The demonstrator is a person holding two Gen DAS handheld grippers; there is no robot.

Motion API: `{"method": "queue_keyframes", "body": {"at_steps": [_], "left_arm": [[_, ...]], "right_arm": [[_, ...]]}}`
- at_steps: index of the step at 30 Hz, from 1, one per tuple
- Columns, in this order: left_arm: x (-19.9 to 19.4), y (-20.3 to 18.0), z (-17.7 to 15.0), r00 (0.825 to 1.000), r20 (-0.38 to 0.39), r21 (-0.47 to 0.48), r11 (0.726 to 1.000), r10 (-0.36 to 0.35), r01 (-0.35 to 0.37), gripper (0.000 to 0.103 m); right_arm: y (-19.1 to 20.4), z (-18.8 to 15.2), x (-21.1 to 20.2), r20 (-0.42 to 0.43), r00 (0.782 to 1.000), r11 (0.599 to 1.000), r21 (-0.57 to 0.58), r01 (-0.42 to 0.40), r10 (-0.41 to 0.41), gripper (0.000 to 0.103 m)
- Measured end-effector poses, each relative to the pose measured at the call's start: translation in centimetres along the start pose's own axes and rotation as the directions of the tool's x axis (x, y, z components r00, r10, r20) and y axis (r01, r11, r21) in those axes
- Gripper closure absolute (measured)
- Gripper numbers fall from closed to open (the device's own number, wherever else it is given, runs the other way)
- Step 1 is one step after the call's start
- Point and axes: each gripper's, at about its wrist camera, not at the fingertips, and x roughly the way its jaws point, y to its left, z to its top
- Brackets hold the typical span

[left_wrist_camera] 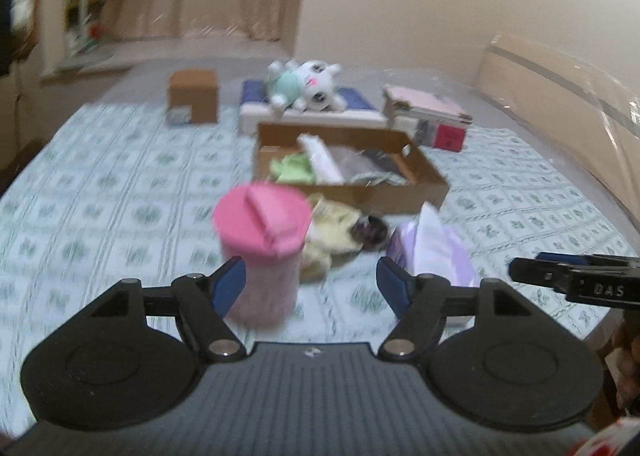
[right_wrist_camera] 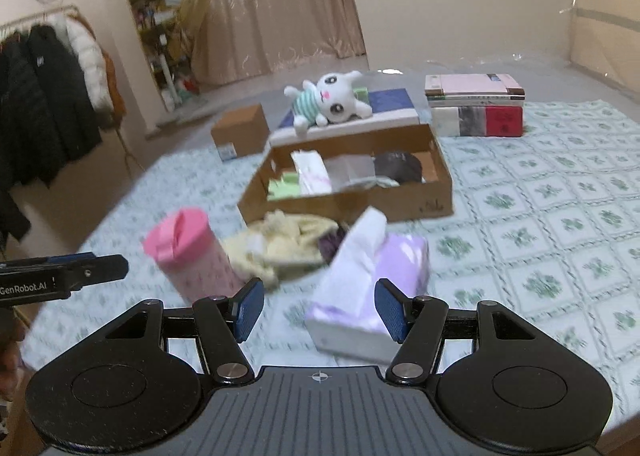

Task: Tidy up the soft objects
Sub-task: 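Move both tools back toward the remaining items by the pink cup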

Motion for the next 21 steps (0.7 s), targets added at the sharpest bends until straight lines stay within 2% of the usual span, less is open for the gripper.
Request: {"method": "queue_keyframes", "body": {"at_steps": [3, 5, 10, 21], "left_arm": [[-0.4, 0.4, -1.5, 0.999, -0.014, -0.012, 0.999, 0.035, -0.035, 0.032], [-0.7, 0.5, -2.2, 0.998, -0.017, -0.012, 0.998, 0.057, -0.057, 0.026], [-0.9, 0.6, -3.0, 0.998, -0.030, -0.017, 0.998, 0.056, -0.057, 0.023], [-0.3, 0.6, -3.0, 0.998, -0.034, -0.017, 0.999, 0.049, -0.049, 0.023]], "right_arm": [[0.0, -1.4, -0.2, -0.016, 0.999, 1.000, -0.009, 0.028, -0.028, 0.042], [-0.1, -1.9, -0.2, -0.030, 0.999, 1.000, 0.005, 0.030, -0.030, 0.040], [-0.4, -2.3, -0.5, -0.033, 0.999, 0.999, 0.019, 0.028, -0.027, 0.037], [-0.5, -2.5, 0.2, -0.056, 0.998, 0.999, 0.016, 0.034, -0.034, 0.035]]}}
